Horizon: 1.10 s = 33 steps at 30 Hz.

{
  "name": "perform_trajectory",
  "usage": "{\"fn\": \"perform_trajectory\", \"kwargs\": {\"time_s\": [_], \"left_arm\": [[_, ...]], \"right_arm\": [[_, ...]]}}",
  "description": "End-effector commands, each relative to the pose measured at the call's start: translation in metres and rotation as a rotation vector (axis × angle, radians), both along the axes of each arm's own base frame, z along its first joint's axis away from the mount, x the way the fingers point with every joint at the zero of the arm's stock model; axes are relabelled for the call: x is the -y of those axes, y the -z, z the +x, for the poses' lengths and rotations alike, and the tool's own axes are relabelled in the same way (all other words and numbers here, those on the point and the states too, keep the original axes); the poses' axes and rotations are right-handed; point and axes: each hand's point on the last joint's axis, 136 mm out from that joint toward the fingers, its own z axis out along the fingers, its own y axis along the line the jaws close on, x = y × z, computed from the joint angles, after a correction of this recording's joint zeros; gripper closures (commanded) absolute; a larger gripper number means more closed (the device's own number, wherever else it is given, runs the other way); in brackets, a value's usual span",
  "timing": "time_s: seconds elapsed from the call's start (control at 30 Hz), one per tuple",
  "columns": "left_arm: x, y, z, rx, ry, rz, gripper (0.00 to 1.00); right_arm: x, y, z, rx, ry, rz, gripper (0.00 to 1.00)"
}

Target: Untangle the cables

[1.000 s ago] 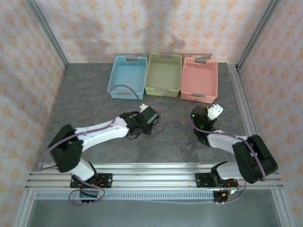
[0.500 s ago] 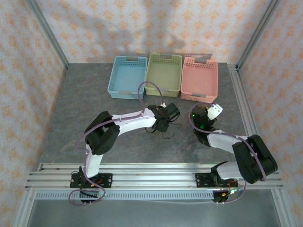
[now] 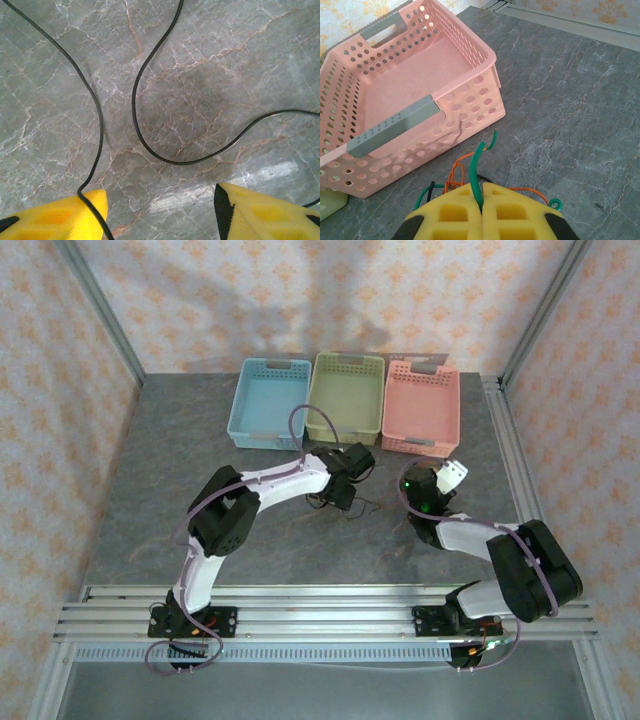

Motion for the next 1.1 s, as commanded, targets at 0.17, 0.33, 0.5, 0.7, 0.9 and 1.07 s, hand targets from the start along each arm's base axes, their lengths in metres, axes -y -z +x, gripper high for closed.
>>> {"fn": "perform_trajectory", "kwargs": {"time_s": [0.17, 0.33, 0.5, 0.7, 0.9, 1.07], "left_arm": [[0.006, 0.007, 0.008, -0.073, -0.01, 0.015, 0.41], [0.006, 0.009, 0.015, -0.085, -0.033, 0.005, 0.41], [0.007, 0.004, 0.026, -0.065, -0.1, -0.038, 0.4], [0.011, 0.015, 0.04, -0.106, -0.242, -0.175, 0.4], [0.016, 0.024, 0.047, -0.11, -0.261, -0.202, 0.47], [0.016, 0.028, 0.056, -0.104, -0.282, -0.218, 0.58]], "right_arm": [[-0.006, -0.012, 0.008, 0.038, -0.014, 0.011, 1.0], [-0.006, -0.014, 0.008, 0.043, -0.019, 0.014, 1.0], [-0.008, -0.013, 0.009, 0.041, -0.027, 0.021, 1.0], [-0.012, -0.014, 0.012, 0.04, -0.047, 0.025, 1.0], [-0.014, -0.014, 0.013, 0.04, -0.055, 0.025, 1.0], [-0.016, -0.012, 0.015, 0.036, -0.066, 0.03, 1.0]]}}
